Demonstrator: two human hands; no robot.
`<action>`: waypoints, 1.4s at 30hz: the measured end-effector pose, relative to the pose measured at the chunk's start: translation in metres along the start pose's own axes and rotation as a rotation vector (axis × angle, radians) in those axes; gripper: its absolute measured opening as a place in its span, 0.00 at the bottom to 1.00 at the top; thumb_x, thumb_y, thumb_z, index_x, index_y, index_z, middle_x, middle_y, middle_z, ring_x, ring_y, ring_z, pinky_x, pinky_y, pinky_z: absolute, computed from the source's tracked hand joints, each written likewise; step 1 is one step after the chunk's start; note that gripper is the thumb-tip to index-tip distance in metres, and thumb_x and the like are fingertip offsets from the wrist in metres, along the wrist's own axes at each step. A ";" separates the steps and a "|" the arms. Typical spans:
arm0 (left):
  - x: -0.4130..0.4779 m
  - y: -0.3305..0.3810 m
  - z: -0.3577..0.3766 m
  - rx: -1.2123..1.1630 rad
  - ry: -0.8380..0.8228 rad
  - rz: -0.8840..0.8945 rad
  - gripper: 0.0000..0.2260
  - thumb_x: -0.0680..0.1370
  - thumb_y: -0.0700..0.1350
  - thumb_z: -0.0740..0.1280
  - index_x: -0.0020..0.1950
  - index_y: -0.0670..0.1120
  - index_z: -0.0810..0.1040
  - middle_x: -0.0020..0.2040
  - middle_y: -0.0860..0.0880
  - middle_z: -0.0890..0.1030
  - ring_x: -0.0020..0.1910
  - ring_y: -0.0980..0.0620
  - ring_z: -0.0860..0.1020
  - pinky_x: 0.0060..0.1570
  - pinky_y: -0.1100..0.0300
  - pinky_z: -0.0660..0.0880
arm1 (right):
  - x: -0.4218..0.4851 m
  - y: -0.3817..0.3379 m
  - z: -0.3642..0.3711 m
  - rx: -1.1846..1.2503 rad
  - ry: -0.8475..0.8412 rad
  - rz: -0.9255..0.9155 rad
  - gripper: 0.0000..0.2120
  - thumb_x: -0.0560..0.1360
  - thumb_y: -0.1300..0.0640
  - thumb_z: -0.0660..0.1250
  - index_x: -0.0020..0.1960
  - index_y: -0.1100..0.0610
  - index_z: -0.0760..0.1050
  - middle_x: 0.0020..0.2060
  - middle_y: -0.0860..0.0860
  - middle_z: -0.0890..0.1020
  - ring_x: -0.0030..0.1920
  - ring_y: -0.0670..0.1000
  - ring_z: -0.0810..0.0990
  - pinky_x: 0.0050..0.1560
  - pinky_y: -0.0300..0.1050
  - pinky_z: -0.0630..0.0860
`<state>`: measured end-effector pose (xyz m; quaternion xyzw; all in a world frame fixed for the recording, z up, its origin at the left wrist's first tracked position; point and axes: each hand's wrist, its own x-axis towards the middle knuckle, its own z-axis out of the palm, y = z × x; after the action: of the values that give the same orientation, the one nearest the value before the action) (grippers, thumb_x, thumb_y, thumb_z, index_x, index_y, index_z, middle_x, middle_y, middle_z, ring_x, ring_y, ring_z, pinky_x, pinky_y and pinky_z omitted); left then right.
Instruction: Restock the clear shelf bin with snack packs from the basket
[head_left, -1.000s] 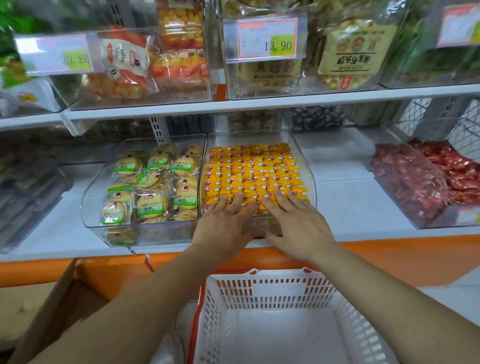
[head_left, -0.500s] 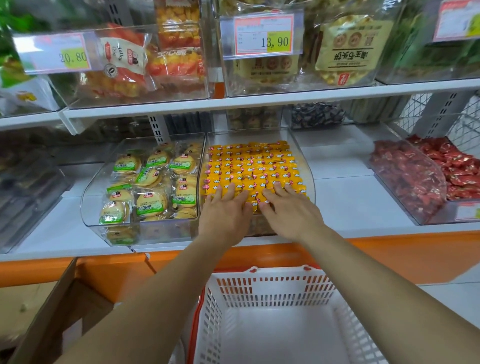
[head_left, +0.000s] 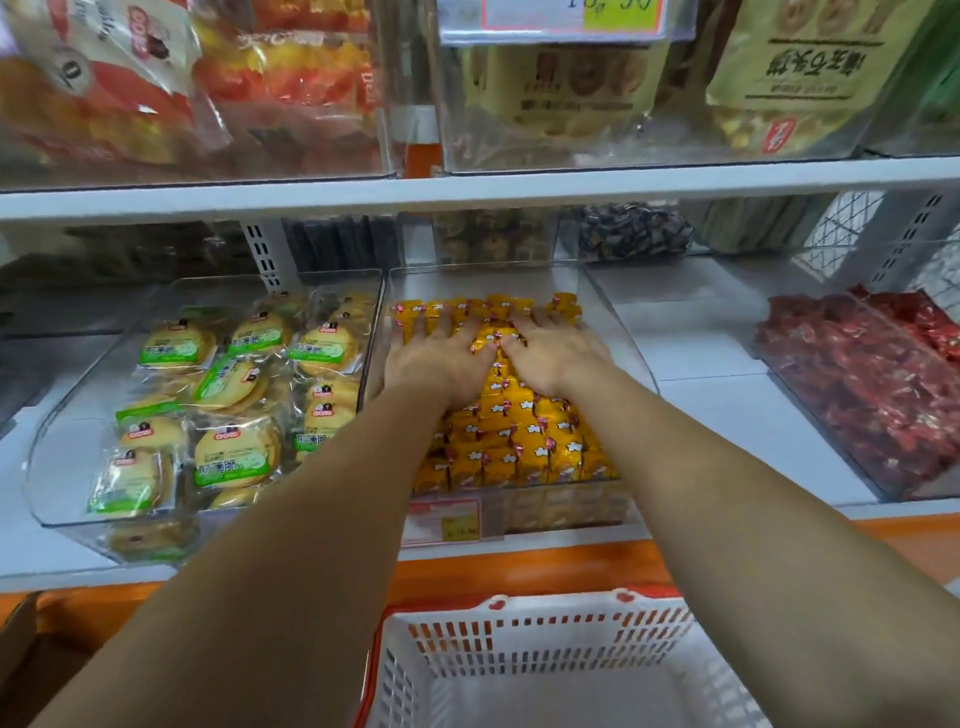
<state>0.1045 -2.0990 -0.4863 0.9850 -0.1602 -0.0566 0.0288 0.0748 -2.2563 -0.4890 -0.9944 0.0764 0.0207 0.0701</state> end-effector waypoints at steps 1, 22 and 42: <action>0.000 0.000 0.000 -0.005 -0.009 0.004 0.30 0.82 0.68 0.42 0.83 0.60 0.43 0.85 0.52 0.41 0.83 0.42 0.42 0.78 0.38 0.36 | -0.001 0.000 -0.001 0.002 0.002 -0.002 0.29 0.82 0.38 0.42 0.81 0.44 0.48 0.81 0.50 0.49 0.80 0.55 0.49 0.79 0.57 0.47; -0.031 0.009 -0.034 -0.313 0.199 -0.034 0.24 0.85 0.57 0.55 0.79 0.49 0.65 0.79 0.42 0.67 0.77 0.39 0.66 0.74 0.43 0.64 | -0.022 -0.005 -0.033 0.179 0.086 0.000 0.28 0.81 0.39 0.53 0.78 0.48 0.59 0.77 0.56 0.63 0.76 0.60 0.62 0.74 0.55 0.62; -0.172 0.001 0.023 0.172 0.009 0.223 0.28 0.85 0.62 0.51 0.83 0.60 0.45 0.85 0.46 0.48 0.82 0.35 0.50 0.77 0.36 0.56 | -0.203 -0.007 0.011 -0.150 0.056 -0.214 0.37 0.76 0.33 0.55 0.80 0.45 0.50 0.81 0.50 0.53 0.80 0.57 0.52 0.77 0.58 0.55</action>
<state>-0.0610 -2.0462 -0.4914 0.9602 -0.2728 -0.0345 -0.0487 -0.1253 -2.2171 -0.4884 -0.9995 -0.0300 -0.0091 -0.0049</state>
